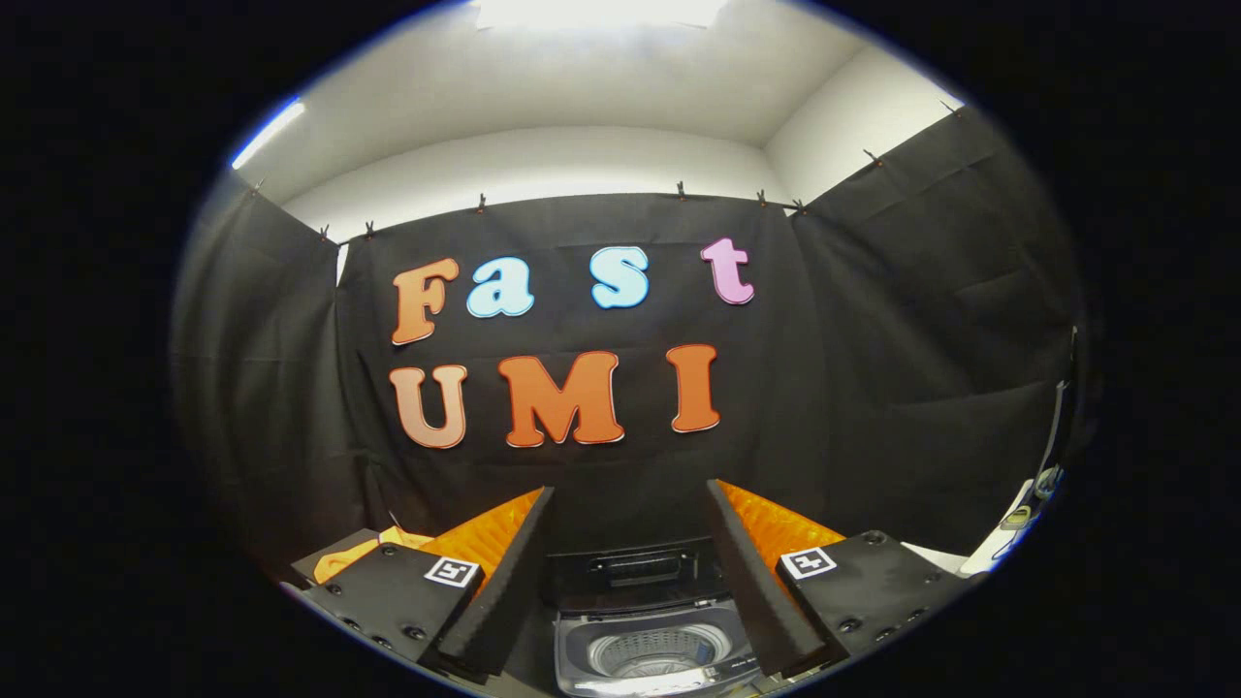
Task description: Put the clothes into the washing machine and then close the washing machine lid.
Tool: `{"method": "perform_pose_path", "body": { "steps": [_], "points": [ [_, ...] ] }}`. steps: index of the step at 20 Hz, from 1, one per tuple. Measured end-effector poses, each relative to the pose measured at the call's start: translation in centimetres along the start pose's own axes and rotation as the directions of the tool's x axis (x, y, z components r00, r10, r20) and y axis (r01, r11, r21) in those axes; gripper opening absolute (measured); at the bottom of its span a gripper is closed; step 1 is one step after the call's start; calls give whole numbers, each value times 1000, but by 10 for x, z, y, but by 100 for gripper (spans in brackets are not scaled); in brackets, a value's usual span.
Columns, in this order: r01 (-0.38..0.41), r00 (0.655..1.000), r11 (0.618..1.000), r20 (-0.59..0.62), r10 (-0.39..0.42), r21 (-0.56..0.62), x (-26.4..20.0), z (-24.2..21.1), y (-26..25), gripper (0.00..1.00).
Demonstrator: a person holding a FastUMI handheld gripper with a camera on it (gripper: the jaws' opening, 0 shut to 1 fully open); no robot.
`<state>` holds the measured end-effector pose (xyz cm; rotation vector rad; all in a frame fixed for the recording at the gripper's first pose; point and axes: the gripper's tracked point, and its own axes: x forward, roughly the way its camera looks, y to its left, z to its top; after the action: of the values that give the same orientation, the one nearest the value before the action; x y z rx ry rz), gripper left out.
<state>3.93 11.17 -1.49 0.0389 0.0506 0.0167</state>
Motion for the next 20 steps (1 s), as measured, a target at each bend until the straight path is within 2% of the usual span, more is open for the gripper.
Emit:
{"method": "perform_pose_path", "body": {
  "steps": [12,16,20],
  "points": [
    [-210,975,975,-53,214,71,39,-19,145,97],
    [-250,954,959,-135,268,134,60,-54,201,97],
    [-294,902,941,-276,331,167,74,-111,268,98]
  ]
}}
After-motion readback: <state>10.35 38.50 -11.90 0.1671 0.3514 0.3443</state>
